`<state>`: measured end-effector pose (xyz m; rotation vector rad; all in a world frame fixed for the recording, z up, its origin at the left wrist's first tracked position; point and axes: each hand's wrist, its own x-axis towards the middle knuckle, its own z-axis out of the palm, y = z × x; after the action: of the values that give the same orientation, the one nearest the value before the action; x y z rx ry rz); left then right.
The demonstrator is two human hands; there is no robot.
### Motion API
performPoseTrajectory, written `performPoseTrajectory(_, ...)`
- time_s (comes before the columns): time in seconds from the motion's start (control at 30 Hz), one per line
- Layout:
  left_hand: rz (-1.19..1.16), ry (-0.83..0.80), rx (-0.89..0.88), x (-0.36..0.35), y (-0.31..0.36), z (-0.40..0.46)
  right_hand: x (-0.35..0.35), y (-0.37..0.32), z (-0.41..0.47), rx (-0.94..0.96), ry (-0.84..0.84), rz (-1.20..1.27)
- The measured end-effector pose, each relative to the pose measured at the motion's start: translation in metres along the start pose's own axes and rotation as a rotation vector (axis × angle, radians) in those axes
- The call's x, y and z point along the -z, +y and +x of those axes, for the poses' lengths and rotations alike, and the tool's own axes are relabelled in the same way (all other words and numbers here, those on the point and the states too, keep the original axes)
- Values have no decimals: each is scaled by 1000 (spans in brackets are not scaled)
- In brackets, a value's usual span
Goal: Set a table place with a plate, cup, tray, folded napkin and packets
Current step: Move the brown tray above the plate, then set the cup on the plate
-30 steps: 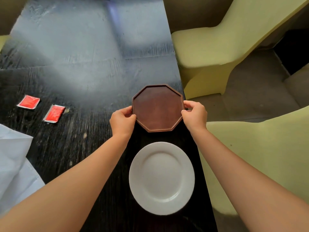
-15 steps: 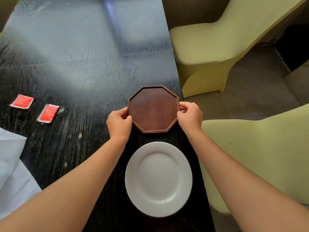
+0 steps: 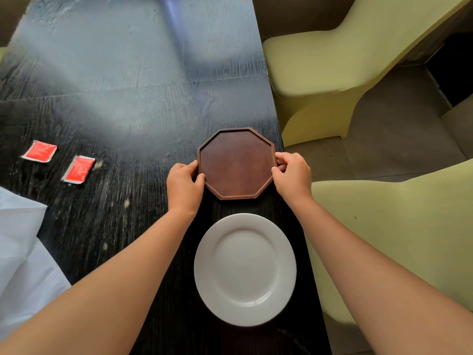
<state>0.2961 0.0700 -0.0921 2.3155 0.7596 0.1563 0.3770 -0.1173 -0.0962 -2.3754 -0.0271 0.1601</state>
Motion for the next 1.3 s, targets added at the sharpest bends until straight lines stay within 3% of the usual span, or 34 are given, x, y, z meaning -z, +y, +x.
performPoseTrajectory(0.37,164,-293,-86,48,0,-13,28,-25,-25,56,-121,-113)
performPoseTrajectory(0.53,407,-143,-217,100,4,-61,46,-67,-82,223,-198,-381)
performPoseTrajectory(0.77,543,-21,-369,179,-7,-143,49,-109,-194,464,-133,-534)
performPoseTrajectory(1.03,540,5,-386,233,-65,-242,29,-138,-311,511,-156,-607)
performPoseTrajectory(1.3,602,-106,-312,233,-147,-334,-3,-123,-410,481,-279,-654)
